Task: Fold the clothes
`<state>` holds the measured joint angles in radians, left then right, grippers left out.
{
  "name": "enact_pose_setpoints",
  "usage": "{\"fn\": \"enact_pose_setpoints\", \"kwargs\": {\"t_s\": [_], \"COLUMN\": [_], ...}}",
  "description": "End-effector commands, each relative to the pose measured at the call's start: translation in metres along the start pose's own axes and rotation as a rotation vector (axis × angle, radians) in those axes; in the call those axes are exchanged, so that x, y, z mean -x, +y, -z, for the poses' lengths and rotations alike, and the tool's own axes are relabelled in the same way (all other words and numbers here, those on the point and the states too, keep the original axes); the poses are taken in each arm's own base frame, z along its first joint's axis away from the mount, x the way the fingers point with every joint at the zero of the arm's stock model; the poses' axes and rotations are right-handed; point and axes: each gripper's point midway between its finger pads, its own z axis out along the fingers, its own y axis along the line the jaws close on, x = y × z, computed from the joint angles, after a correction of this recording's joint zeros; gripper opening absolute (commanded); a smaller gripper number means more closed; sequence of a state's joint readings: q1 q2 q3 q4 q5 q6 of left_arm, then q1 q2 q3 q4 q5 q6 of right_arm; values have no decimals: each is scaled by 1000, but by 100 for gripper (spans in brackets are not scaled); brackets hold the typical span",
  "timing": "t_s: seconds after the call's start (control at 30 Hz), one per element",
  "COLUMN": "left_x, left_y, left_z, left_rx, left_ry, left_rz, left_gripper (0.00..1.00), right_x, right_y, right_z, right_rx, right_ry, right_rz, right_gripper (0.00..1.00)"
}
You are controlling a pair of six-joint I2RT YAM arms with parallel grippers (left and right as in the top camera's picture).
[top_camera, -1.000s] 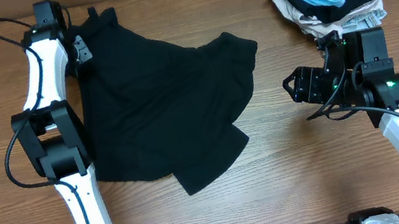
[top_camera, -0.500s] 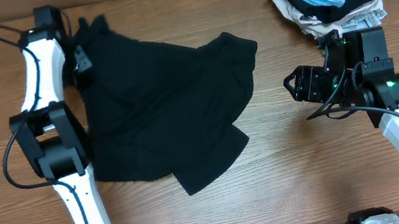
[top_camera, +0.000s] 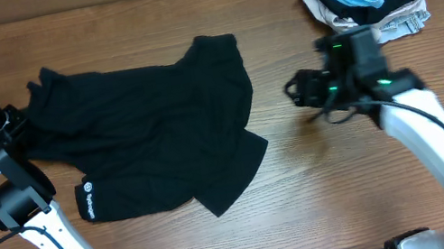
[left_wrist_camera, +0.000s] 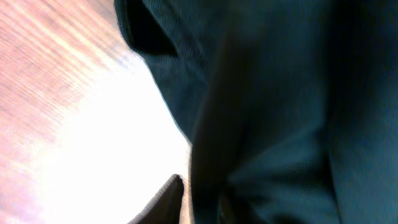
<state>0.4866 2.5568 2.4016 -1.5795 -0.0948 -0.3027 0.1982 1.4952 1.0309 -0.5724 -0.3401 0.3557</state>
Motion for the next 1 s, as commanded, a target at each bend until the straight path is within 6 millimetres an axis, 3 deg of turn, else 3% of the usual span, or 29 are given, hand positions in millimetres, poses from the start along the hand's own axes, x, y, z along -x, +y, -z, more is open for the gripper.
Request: {"fn": "enact_pose_setpoints", "kwargs": {"t_s": [0.0,0.17,0.27,0.4,0.57,0.67,0.8,0.93,0.97], "left_x": [0,6,5,-10,-39,-53,-67,-73,-75], "left_y": [-12,-30,-47,-67,-93,-106,-119,-125,-126], "left_z": [18,71,122,191,251,270,280,279,279], "left_rx": [-16,-82,-141,-198,-257,-275,-289,-290,-290], "left_ry": [-28,-157,-301,-491,-652,-706,-730,-723,-720], "left_rz": [-127,-169,-215,-260,-342,-391,-428,-445,-450], "left_gripper": [40,56,66,74,75,75,75,75,74], "right_x": [-13,-23,-22,-9,3,5,11,15,13], "right_y": [23,49,52,41,19,15,11,13,13], "right_z": [-40,-83,-101,-115,-130,-141,-150,-159,-164], "right_rx": [17,13,-54,-174,-284,-291,-309,-293,-290], "right_ry": [79,168,164,97,22,9,-23,-51,-50], "right_rz": [-28,23,45,60,79,110,117,119,119], "right_gripper": [62,68,71,72,72,72,70,57,49]}}
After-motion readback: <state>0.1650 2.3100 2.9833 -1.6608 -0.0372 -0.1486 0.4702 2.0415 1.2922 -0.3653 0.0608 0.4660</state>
